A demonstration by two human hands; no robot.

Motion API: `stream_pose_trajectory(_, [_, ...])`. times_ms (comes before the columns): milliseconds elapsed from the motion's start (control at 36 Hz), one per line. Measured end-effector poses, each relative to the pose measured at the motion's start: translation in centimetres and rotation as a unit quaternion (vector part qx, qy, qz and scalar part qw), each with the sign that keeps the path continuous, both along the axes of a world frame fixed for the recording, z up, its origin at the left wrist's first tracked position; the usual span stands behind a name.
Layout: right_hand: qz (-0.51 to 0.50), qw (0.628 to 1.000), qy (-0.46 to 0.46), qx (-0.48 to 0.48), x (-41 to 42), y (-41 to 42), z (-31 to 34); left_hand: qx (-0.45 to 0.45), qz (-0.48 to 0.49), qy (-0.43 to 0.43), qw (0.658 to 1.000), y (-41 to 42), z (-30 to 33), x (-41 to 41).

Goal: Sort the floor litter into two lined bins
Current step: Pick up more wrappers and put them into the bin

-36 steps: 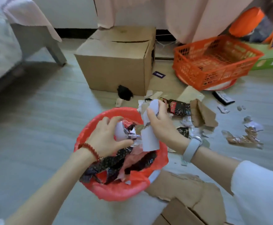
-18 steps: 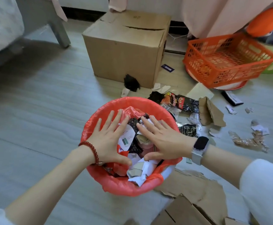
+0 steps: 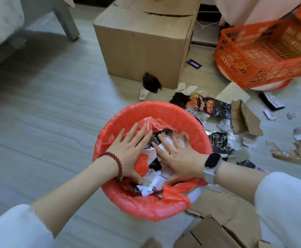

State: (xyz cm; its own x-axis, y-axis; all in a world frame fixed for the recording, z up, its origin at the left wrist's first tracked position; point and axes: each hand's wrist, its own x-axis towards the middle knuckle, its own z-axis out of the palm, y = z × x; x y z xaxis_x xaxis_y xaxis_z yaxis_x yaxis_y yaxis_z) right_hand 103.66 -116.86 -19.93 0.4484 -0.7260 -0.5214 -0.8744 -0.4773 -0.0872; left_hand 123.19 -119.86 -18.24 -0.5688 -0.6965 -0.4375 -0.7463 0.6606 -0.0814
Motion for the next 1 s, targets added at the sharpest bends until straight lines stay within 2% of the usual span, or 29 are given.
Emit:
stream_pose_trajectory(111, [-0.020,0.998,0.030,0.047,1.0,-0.2,-1.7,0.063,-0.001,-0.079,0.995,-0.3,-2.3,-1.0])
stream_pose_trajectory(194, [-0.031,0.996,0.044,0.075,1.0,-0.8,-1.2,0.097,0.018,-0.100,0.990,-0.7,-2.8,-1.5])
stream_pose_trajectory(306, [-0.034,0.998,0.035,0.043,0.6,-0.7,-0.3,0.107,0.031,-0.107,0.988,-0.8,-2.4,-1.8])
stream_pose_trajectory(389, [-0.041,0.999,-0.013,0.029,0.0,-0.8,0.7,0.151,0.064,-0.044,0.985,-1.2,-0.8,-1.8])
stream_pose_trajectory(528, [-0.056,0.988,-0.144,0.003,-1.4,-1.5,4.1,0.185,0.089,0.021,0.979,-2.7,4.0,-1.5])
stream_pose_trajectory(611, [-0.091,0.972,-0.214,-0.045,-3.1,-1.7,6.6,0.164,0.100,0.089,0.977,-3.1,7.0,-2.5])
stream_pose_trajectory(667, [-0.121,0.957,-0.252,-0.074,-4.7,-1.8,8.3,0.131,0.117,0.175,0.969,-3.4,8.1,-3.9])
stream_pose_trajectory(750, [-0.175,0.936,-0.290,-0.098,-7.9,-1.5,9.8,0.065,0.137,0.291,0.945,-3.4,8.4,-7.7])
stream_pose_trajectory(861, [-0.268,0.903,-0.313,-0.127,-13.7,-0.2,9.9,0.041,0.152,0.364,0.918,-2.8,7.9,-15.4])
stream_pose_trajectory(1000, [-0.392,0.850,-0.321,-0.142,-22.5,4.1,8.4,0.064,0.121,0.388,0.911,-1.0,6.0,-26.0])
